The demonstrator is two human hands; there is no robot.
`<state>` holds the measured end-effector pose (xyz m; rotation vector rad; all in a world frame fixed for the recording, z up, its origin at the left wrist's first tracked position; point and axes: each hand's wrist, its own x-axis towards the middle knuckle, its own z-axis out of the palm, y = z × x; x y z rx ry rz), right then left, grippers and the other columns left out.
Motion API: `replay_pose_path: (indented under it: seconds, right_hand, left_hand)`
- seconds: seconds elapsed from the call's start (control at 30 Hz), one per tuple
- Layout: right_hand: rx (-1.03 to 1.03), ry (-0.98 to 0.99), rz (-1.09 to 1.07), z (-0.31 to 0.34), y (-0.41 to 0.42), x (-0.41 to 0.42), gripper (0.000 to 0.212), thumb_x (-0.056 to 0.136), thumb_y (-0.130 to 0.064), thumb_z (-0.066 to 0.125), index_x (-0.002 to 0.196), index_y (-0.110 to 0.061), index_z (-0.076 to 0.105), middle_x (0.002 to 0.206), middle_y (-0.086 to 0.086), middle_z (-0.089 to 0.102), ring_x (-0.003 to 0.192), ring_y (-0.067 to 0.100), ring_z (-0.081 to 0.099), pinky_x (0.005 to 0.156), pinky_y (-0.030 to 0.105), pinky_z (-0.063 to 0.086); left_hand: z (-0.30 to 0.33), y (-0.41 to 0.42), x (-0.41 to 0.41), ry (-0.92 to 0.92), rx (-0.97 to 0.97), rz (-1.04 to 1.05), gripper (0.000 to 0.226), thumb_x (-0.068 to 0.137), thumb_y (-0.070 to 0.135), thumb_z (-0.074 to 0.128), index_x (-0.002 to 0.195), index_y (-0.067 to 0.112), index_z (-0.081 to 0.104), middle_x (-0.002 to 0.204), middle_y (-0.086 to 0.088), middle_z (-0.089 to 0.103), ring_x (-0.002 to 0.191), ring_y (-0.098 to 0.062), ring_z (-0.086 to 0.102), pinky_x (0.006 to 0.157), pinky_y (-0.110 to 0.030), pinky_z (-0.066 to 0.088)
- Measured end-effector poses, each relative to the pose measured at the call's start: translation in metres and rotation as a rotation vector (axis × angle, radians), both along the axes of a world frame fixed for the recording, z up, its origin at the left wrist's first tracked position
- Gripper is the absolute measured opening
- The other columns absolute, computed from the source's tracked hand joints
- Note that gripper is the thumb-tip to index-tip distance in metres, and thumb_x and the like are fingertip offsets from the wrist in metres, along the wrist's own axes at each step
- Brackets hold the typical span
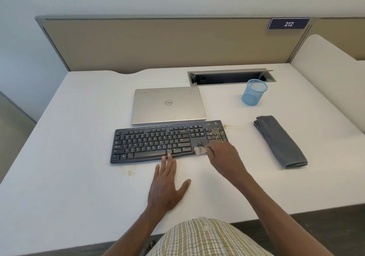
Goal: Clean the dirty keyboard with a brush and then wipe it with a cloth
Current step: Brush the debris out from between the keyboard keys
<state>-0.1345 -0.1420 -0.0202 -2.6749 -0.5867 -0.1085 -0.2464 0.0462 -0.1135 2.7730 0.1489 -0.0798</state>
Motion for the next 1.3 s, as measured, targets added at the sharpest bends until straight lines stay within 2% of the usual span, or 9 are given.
replay_pose_path:
  seconds: [0.1,0.23,0.37,0.5,0.6,0.83,0.97,1.13,1.3]
  right_hand:
    - [0.024,0.035,0.023,-0.007,-0.001,-0.002,0.022,0.095,-0.017,0.049,0.075,-0.015,0.058,0.063,0.004,0.061,0.057,0.023,0.046,0.055,0.035,0.041]
    - [-0.002,-0.009,-0.168,-0.011,-0.03,0.003,0.019,0.095,-0.015,0.053,0.086,-0.013,0.069,0.066,0.011,0.067,0.059,0.032,0.055,0.055,0.032,0.036]
    - [-0.009,-0.035,-0.257,-0.004,-0.035,0.007,0.02,0.093,-0.012,0.052,0.079,-0.009,0.066,0.059,0.013,0.062,0.052,0.033,0.047,0.051,0.032,0.035]
    - [0.018,-0.017,-0.232,0.003,-0.02,0.007,0.024,0.094,-0.012,0.05,0.07,-0.013,0.053,0.053,0.006,0.047,0.051,0.029,0.036,0.052,0.031,0.028]
    - [-0.056,0.05,-0.215,0.003,-0.017,0.005,0.027,0.095,-0.014,0.048,0.069,-0.017,0.044,0.054,0.0,0.04,0.053,0.026,0.037,0.052,0.031,0.024]
    - [-0.052,0.084,-0.199,0.009,-0.017,0.007,0.027,0.093,-0.014,0.047,0.067,-0.016,0.045,0.055,0.0,0.044,0.054,0.025,0.041,0.048,0.03,0.024]
    - [-0.029,0.083,-0.178,0.013,-0.022,0.011,0.027,0.089,-0.012,0.048,0.063,-0.016,0.042,0.051,-0.003,0.037,0.053,0.023,0.038,0.045,0.025,0.019]
    - [-0.055,0.135,-0.103,0.013,-0.023,0.014,0.024,0.092,-0.016,0.047,0.069,-0.013,0.05,0.062,0.002,0.05,0.058,0.023,0.045,0.051,0.029,0.027]
    - [0.05,0.121,-0.072,0.016,-0.037,0.022,0.026,0.087,-0.013,0.047,0.061,-0.011,0.046,0.051,0.001,0.043,0.05,0.018,0.033,0.045,0.029,0.024]
  left_hand:
    - [0.0,0.0,0.0,0.001,0.005,-0.008,0.1,0.087,0.081,0.012,0.163,0.016,0.003,0.167,0.004,-0.02,0.153,-0.014,-0.022,0.126,-0.033,-0.006]
    - [-0.001,0.001,0.0,-0.012,-0.001,-0.008,0.098,0.089,0.08,0.015,0.163,0.015,0.004,0.167,0.004,-0.019,0.154,-0.014,-0.021,0.126,-0.033,-0.005]
    - [-0.001,0.0,0.0,-0.017,-0.002,-0.008,0.099,0.089,0.079,0.015,0.163,0.014,0.006,0.168,0.002,-0.018,0.154,-0.016,-0.02,0.127,-0.035,-0.003]
    - [-0.002,0.001,0.0,-0.011,0.008,-0.012,0.098,0.09,0.079,0.016,0.163,0.015,0.003,0.167,0.004,-0.021,0.153,-0.015,-0.022,0.126,-0.033,-0.005]
    - [-0.002,0.001,0.0,-0.015,-0.004,-0.013,0.098,0.09,0.079,0.018,0.163,0.015,0.003,0.167,0.004,-0.02,0.153,-0.014,-0.022,0.125,-0.032,-0.007]
    - [-0.002,0.0,0.0,-0.01,0.007,-0.013,0.099,0.088,0.08,0.016,0.162,0.015,0.003,0.167,0.004,-0.021,0.154,-0.015,-0.021,0.125,-0.032,-0.006]
    - [-0.002,0.001,0.0,-0.009,0.012,-0.007,0.1,0.087,0.081,0.015,0.162,0.015,0.004,0.167,0.004,-0.02,0.154,-0.014,-0.021,0.125,-0.031,-0.006]
    - [-0.005,-0.001,0.001,-0.016,0.019,0.005,0.105,0.086,0.086,0.011,0.162,0.013,0.007,0.167,0.003,-0.016,0.155,-0.015,-0.016,0.126,-0.034,-0.001]
    - [-0.004,-0.004,0.001,-0.034,0.044,0.026,0.102,0.088,0.083,0.018,0.161,0.013,0.001,0.167,0.002,-0.017,0.155,-0.015,-0.015,0.125,-0.033,-0.002]
